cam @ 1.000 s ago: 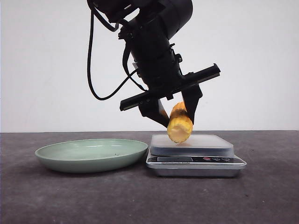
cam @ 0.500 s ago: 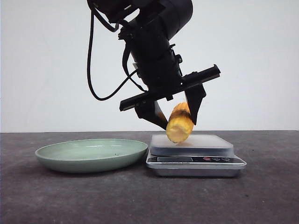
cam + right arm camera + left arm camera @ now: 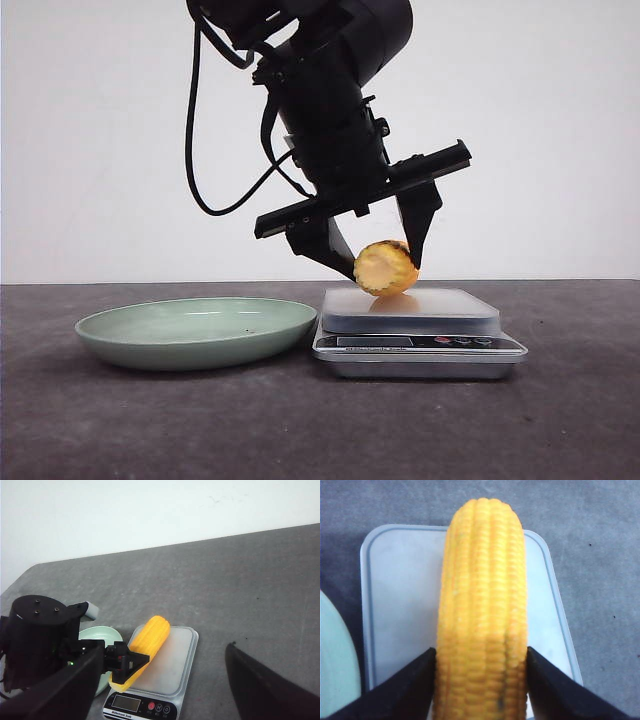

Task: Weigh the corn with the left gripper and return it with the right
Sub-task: 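Lower the corn onto the scale pan and open the left gripper, then withdraw the left gripper upward away from the scale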

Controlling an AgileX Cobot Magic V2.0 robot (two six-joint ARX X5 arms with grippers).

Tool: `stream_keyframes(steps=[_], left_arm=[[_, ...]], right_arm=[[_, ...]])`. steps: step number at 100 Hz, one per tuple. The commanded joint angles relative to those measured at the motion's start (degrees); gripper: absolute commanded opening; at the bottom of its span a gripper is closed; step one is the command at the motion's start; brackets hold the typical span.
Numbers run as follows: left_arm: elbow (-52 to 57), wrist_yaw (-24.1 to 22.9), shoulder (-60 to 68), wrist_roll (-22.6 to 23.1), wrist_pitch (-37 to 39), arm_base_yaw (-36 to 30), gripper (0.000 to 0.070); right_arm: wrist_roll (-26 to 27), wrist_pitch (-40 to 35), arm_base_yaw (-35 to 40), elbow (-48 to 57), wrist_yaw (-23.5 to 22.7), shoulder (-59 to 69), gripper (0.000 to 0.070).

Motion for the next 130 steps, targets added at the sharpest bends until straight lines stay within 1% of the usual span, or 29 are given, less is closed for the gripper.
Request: stream_keyframes(steps=[1,6,8,32,50,61,77,87,96,110,121,130], left_arm=[[1.4,0.3,1.6,0.7,0.4,-0.6,0.0413],[1.4,0.3,1.6,0.7,0.3,-0.6,0.0478],[1.4,0.3,1.6,0.7,0.3,-0.6,0.049],[1.4,0.3,1.6,2.2,0.2,-0.6,0.0489],[1.4,-0.1,-1.0,7.0,-2.9,-0.6,0.0489],[1.4,-0.7,-4.9,9.9,-2.6,-0.6,0.0489],[1.4,-0.6,-13.1,14.5,-0.6,-0.6,0.0489],[1.4,0.2,-19.1,17.1,-1.4,-0.7,0.0489],[1.4,0.0,-25.2,20.0,-4.6,-1.0,0.0488],[1.4,-0.9,-36.3,22.1,-11.2,-1.0,0.0487],[1.4,-3.2,-46.3,24.1,-15.1,-1.0,0.0486],[1.4,-4.8,-54.6,24.9,-18.8,-1.0,0.0476]], right_arm=[[-0.5,0.5,0.2,1.1,-0.1,0.1,0.0492],[-0.5,0.5,0.2,1.1,-0.1,0.1,0.0493],[-0.5,0.5,0.2,1.1,-0.1,0.1,0.0492],[-0.7,0.3,0.2,1.1,-0.1,0.1,0.0492],[-0.9,-0.3,0.2,1.1,0.0,0.1,0.0492],[-0.9,-0.2,0.2,1.1,0.0,0.1,0.0493],[-0.9,-0.2,0.2,1.1,-0.1,0.1,0.0493],[-1.0,-0.3,0.2,1.1,0.0,0.1,0.0493],[-1.4,-0.8,0.2,1.1,-0.1,0.1,0.0493],[-1.8,-2.0,0.2,1.1,-0.1,0.2,0.0493],[-2.6,-2.9,0.2,1.1,-0.1,0.2,0.0493],[-2.8,-3.6,0.2,1.1,-0.1,0.2,0.0493]])
